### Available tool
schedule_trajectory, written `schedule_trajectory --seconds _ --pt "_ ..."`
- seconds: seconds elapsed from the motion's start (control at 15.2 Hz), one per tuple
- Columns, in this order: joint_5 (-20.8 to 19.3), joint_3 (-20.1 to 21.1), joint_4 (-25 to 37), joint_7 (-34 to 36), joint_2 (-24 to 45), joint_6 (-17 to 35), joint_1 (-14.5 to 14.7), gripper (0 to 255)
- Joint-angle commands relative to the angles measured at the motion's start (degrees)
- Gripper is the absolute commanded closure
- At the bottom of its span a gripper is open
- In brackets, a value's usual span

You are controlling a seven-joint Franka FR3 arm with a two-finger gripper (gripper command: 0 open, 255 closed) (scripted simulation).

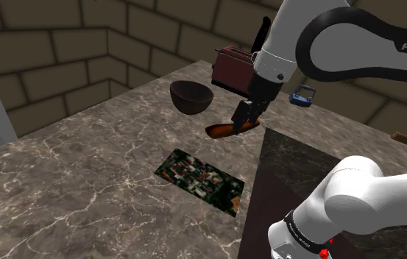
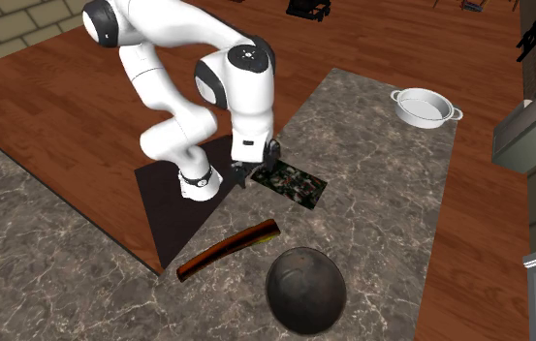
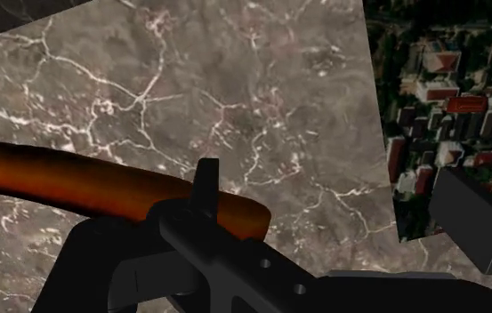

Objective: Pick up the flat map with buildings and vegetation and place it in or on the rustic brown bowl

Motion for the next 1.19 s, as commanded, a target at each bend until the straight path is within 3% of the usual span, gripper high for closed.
schedule_trajectory --seconds 0.0,0.59,1.12 --pt "2.08 2.74 -1.42 2.17 0.67 2.28 1.62 0" --pt "9.18 14.5 -3.07 10.57 8.42 12.82 7.09 0" --pt "10.36 16.64 -7.02 10.64 11.57 19.93 7.11 0"
